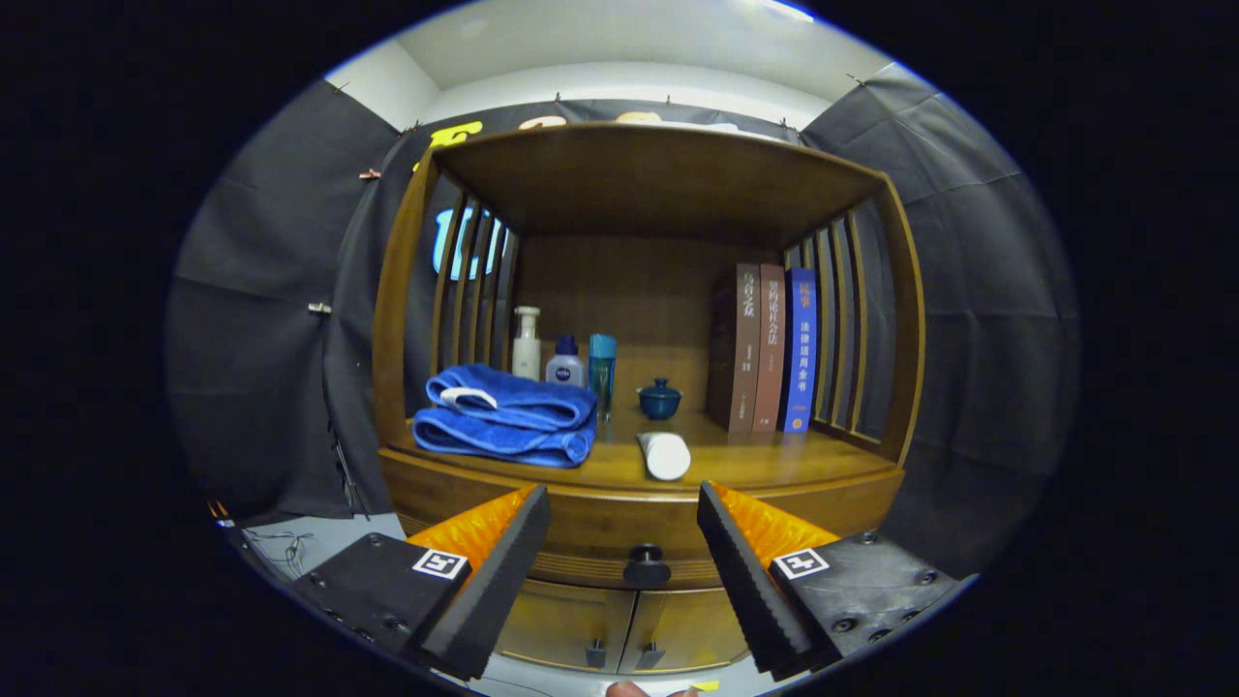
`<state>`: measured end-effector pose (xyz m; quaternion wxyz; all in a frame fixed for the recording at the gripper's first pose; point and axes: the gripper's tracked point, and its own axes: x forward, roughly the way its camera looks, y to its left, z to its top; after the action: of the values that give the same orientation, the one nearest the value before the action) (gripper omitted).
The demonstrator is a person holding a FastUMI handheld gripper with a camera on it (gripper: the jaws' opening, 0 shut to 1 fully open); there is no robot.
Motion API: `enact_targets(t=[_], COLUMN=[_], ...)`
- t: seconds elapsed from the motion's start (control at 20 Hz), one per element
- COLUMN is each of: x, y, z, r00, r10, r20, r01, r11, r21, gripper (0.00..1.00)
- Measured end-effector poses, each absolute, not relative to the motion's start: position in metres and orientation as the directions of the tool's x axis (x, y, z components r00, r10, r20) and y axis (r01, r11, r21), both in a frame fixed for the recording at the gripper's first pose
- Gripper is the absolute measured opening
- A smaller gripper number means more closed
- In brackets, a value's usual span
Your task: Pull open the drawer, take out the items inside it, and place them on the countertop above the cabinet.
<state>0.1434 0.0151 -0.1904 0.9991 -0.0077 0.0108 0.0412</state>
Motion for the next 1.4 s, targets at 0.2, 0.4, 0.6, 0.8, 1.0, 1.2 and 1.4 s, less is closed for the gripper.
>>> enact_targets(t=[0.2,0.4,0.6,0.8,1.0,1.2,1.4], x=[0.128,0.114,0.105,0.094,0.089,0.086,0.086], y=[0.011,0.006,-0.002,-0.003,-0.006,-0.002,-0.001], z=[-0.14,-0.106,-0.073,-0.058,-0.053,-0.048,-0.044], r00=[0.997,0.996,0.996,0.995,0.996,0.996,0.995], r10=[0.077,0.076,0.063,0.064,0.058,0.074,0.073], r20=[0.022,0.038,0.064,0.073,0.062,0.058,0.067], r01=[-0.077,-0.077,-0.064,-0.065,-0.06,-0.076,-0.075], r11=[0.997,0.997,0.998,0.998,0.997,0.996,0.997], r21=[-0.005,0.016,0.004,0.02,0.041,0.04,0.028], gripper=[0.99,0.99,0.99,0.99,0.99,0.99,0.99])
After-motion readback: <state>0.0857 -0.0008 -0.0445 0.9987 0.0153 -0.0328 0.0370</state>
